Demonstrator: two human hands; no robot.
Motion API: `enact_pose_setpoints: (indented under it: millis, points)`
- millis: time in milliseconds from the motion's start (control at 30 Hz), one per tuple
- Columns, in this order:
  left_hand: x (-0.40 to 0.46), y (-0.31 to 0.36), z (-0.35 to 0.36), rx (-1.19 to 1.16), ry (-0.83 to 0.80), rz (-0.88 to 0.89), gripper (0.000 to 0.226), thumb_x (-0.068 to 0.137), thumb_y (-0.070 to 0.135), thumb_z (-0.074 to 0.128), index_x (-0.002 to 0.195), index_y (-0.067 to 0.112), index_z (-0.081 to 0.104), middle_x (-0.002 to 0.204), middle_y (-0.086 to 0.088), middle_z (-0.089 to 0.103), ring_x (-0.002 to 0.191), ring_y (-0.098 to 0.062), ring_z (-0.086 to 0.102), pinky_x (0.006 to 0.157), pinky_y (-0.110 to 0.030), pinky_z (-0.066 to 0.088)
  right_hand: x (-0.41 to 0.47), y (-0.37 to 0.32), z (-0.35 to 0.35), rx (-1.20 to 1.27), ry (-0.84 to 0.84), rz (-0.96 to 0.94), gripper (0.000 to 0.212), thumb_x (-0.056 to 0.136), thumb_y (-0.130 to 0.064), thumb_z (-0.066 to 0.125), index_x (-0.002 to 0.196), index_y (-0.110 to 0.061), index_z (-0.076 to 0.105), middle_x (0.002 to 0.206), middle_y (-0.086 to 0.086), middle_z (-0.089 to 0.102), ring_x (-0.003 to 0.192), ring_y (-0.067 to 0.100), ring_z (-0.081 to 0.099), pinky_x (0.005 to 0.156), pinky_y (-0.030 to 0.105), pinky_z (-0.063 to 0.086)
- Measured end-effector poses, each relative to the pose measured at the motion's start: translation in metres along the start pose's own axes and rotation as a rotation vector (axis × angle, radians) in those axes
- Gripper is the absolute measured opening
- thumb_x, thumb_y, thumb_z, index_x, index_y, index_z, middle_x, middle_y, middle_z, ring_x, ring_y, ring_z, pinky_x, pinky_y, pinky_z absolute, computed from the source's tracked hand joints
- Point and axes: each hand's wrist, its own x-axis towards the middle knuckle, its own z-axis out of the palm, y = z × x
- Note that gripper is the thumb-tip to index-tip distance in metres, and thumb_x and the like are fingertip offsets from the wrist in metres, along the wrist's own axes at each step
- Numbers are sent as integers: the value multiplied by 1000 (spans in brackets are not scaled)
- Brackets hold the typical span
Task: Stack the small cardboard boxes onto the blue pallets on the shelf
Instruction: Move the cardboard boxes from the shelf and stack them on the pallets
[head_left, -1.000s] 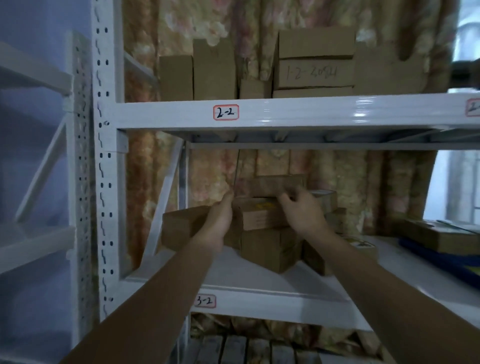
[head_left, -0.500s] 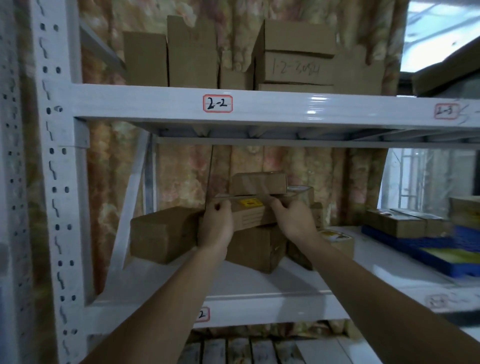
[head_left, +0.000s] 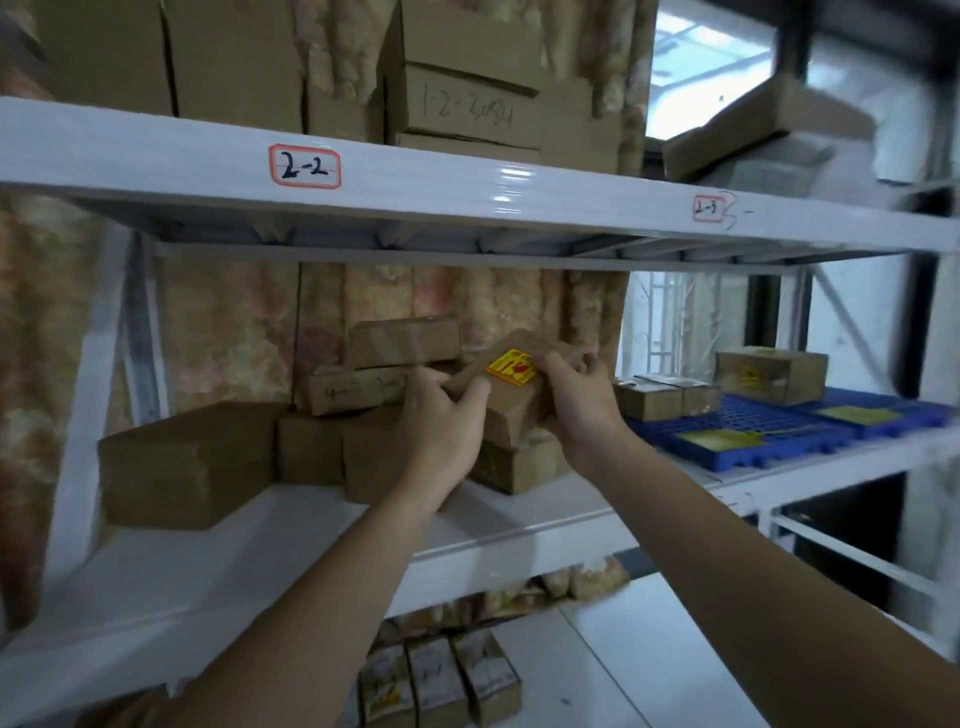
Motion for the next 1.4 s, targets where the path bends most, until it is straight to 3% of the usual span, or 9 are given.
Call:
enact_pose_setpoints:
  millis: [167,333,433,600,800,1000,1167,1300,1400]
  points:
    - [-22,22,53,-139,-340,-204,31,89,51,63,95,21,57,93,-3,65,81,-21,66,72,-42,60,12,-5,-78,-61,125,77,59,84,-26,77,130,-8,46,115,18,67,95,31,72,62,38,61]
    - [-39,39,130,-324,-565,-438,27,92,45,60,92,20,70,74,-3,71,70,-24,67,70,-36,56,7,-20,-156,-230,21,144,36,92,-28,71,123,-12,61,108,15,74,91,32,74,74,48,63]
    - [-53,48,182,-342,-584,-383,14,95,32,56,102,23,64,82,-7,68,68,-25,65,57,-32,53,7,-35,-204,-252,39,129,33,93,-30,69,122,-14,66,110,15,75,100,36,73,81,49,61]
    - [-73,75,268,-380,-491,-415,18,97,31,54,111,21,60,95,-13,68,75,-28,65,59,-32,52,13,-62,-274,-348,49,110,31,95,-30,64,123,-15,66,109,12,73,83,23,70,56,28,54]
    - [-67,96,342,-363,-377,-429,34,99,35,55,131,22,52,109,-12,66,85,-28,67,58,-37,58,41,-78,-328,-451,57,23,35,98,-30,62,132,-23,62,119,7,66,104,24,65,84,44,61]
    - [-36,105,385,-292,-396,-345,33,98,36,56,125,19,57,110,-11,67,89,-28,68,68,-44,65,93,-79,-355,-379,81,24,12,99,-25,59,105,-30,68,112,4,67,104,27,64,93,48,58]
    - [3,98,413,-222,-490,-214,56,82,50,64,128,19,58,110,-5,70,97,-24,70,83,-41,61,147,-76,-363,-352,91,1,28,100,-26,57,129,-26,60,113,5,63,104,28,63,87,46,59]
    - [37,90,425,-182,-617,-63,73,70,64,81,129,29,58,118,6,69,108,-17,67,98,-39,54,191,-73,-366,-375,93,8,15,102,-24,54,114,-23,64,103,3,64,98,26,64,91,49,58]
    - [63,81,437,-103,-693,81,63,70,40,93,125,27,67,112,6,74,104,-15,70,87,-31,58,224,-71,-368,-392,116,8,13,102,-22,54,97,-22,66,104,6,68,105,31,66,95,53,56]
